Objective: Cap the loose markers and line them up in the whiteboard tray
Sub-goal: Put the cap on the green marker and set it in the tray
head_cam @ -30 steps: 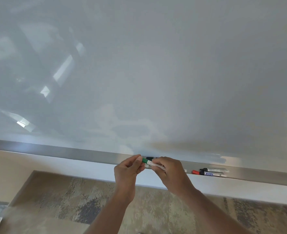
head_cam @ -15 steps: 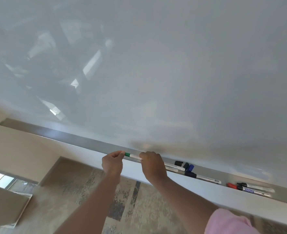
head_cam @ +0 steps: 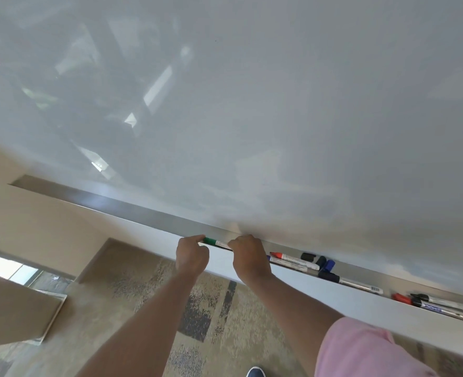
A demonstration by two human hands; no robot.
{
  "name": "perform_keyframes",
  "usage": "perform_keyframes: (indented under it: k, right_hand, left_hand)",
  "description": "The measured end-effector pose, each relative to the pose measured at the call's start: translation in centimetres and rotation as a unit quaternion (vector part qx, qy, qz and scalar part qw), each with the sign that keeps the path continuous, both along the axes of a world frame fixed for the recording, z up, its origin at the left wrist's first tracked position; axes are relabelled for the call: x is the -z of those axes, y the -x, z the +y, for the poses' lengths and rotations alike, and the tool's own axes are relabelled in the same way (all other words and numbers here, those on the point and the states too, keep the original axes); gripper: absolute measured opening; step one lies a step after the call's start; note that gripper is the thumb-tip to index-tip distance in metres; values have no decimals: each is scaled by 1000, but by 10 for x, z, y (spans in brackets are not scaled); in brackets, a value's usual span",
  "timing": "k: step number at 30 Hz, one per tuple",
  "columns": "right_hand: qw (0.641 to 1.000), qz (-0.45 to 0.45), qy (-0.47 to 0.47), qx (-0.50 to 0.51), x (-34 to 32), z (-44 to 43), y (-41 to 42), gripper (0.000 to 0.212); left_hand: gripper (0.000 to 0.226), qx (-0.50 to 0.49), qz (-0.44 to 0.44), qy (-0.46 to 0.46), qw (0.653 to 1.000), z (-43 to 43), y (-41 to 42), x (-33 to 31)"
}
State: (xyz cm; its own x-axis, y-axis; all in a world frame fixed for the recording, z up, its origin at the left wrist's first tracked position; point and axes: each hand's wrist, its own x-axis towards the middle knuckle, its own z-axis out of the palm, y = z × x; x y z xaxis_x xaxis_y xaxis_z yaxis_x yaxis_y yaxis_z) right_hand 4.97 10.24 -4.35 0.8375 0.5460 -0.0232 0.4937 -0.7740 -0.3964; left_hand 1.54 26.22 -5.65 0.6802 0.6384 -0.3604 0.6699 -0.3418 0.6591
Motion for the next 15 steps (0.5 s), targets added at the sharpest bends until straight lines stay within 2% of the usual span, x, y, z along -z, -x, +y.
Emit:
perform_keyframes:
  k: [8, 13, 15]
  right_hand:
    - [1000, 11, -9, 17, -3, -11, -2, 35]
    - [996, -18, -47, 75, -1, -70, -8, 24]
    - [997, -34, -9, 72, 2, -97, -8, 22]
  left_hand:
    - [62, -19, -23, -11, 1000, -4, 1, -7]
    - [60, -18, -55, -49, 997, -8, 1, -13]
    - [53, 10, -61, -65, 996, -14, 1, -16]
